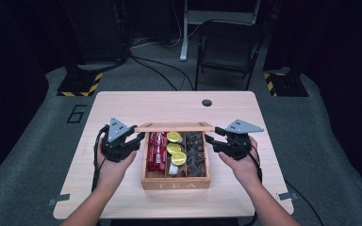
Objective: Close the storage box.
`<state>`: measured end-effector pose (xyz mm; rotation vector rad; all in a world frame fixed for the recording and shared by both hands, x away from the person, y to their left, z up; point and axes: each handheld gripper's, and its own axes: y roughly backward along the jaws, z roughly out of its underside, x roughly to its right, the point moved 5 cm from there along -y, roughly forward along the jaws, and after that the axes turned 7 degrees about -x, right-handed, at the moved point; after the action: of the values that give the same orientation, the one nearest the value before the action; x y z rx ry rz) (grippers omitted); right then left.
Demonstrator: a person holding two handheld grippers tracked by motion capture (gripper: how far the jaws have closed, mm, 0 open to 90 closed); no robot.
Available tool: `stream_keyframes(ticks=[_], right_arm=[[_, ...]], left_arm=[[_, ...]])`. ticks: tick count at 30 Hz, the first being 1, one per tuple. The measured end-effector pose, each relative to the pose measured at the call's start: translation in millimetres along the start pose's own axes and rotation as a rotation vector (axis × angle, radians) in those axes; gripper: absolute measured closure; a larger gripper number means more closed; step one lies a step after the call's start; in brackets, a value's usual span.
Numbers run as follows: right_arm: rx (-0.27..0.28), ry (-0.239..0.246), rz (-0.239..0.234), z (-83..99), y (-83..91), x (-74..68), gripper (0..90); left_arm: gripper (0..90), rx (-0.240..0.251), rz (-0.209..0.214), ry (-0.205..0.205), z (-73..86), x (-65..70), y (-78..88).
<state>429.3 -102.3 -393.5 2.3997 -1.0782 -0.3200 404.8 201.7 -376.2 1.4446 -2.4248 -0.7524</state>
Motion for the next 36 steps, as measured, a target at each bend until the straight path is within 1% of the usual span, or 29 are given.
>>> stream_keyframes(ticks=[1,2,3,6,8,9,11,12,13,14,16,17,18,19,21,22,23,24,25,26,27,28,29,31,33,34,36], right_arm=[[-0.005,0.012,-0.001,4.4,2.9,-2.8,50.4],[-0.006,0.003,-0.004,6.6,4.5,-4.7,50.4],[-0.002,0.012,-0.005,8.2,5.9,-5.4,50.3],[0.002,0.011,-0.010,11.5,8.2,-7.3,50.1],[-0.008,0.003,-0.021,19.0,10.7,-11.5,49.2],[-0.008,0.005,-0.024,21.1,11.3,-12.9,48.9],[-0.012,0.002,-0.032,25.8,13.7,-16.2,48.6],[-0.008,0.008,-0.028,27.4,14.0,-17.5,48.6],[-0.013,0.014,-0.031,29.6,14.9,-19.2,48.6],[-0.013,0.014,-0.031,29.6,14.9,-19.2,48.6],[-0.021,0.020,-0.032,32.8,14.8,-22.9,48.5],[-0.031,0.021,-0.043,36.1,14.6,-26.6,48.3],[-0.031,0.017,-0.047,37.2,14.6,-28.3,48.2],[-0.031,0.023,-0.048,38.5,15.2,-29.7,48.3],[-0.030,0.025,-0.046,40.0,16.1,-31.1,48.3],[-0.030,0.015,-0.045,41.5,16.8,-32.9,48.3],[-0.027,0.023,-0.047,42.9,17.2,-33.4,48.5],[-0.025,0.027,-0.044,45.9,18.4,-35.1,49.2],[-0.029,0.027,-0.044,47.3,19.3,-35.8,50.3],[-0.029,0.027,-0.044,47.3,19.3,-35.8,50.3],[-0.025,0.035,-0.044,49.5,20.6,-36.7,53.0],[-0.025,0.035,-0.044,49.5,20.6,-36.7,53.0],[-0.031,0.044,-0.037,52.4,20.7,-36.5,55.5],[-0.033,0.044,-0.042,53.7,20.8,-36.6,56.6],[-0.034,0.034,-0.046,58.3,20.2,-36.4,59.0],[-0.036,0.025,-0.046,59.7,20.5,-37.0,59.3],[-0.036,0.032,-0.047,60.7,20.3,-36.9,59.5]], left_arm=[[61.8,0.001,0.007,0.008,6.0,2.3,1.1],[61.7,0.001,0.007,0.008,6.0,2.3,1.1],[61.6,0.001,0.015,0.009,11.5,4.1,2.2],[61.5,-0.004,0.020,0.014,16.4,6.3,3.1],[61.3,-0.005,0.015,0.019,20.3,8.2,3.5],[61.2,-0.008,0.026,0.015,25.1,9.6,4.2],[61.1,-0.007,0.027,0.012,27.8,10.4,4.4],[61.1,-0.005,0.026,0.007,30.5,11.6,4.5],[61.1,-0.018,0.023,-0.009,35.5,13.3,5.3],[61.1,-0.018,0.023,-0.009,35.5,13.3,5.3],[61.2,-0.031,0.031,-0.011,40.8,14.5,5.6],[61.2,-0.026,0.036,-0.007,43.2,15.1,5.2],[61.2,-0.034,0.043,-0.008,46.4,16.0,5.6],[61.3,-0.039,0.041,-0.018,52.1,17.9,5.3],[61.3,-0.045,0.044,-0.021,55.1,19.0,5.3],[61.4,-0.051,0.044,-0.022,58.0,19.7,5.5],[61.4,-0.048,0.049,-0.016,60.4,20.5,5.3],[61.5,-0.049,0.063,-0.005,63.9,21.1,6.1],[61.6,-0.044,0.067,-0.003,65.8,21.3,7.0],[61.7,-0.044,0.067,-0.003,65.8,21.3,7.0],[61.6,-0.039,0.067,-0.004,68.6,21.8,8.4],[61.6,-0.039,0.067,-0.004,68.6,21.8,8.4],[61.7,-0.041,0.069,-0.008,71.0,22.0,8.9],[61.8,-0.039,0.071,-0.003,72.6,22.7,8.4],[62.4,-0.031,0.069,0.001,75.0,23.7,7.5],[62.4,-0.030,0.077,-0.001,77.1,25.3,7.6],[62.5,-0.039,0.082,-0.008,78.3,25.6,8.6]])
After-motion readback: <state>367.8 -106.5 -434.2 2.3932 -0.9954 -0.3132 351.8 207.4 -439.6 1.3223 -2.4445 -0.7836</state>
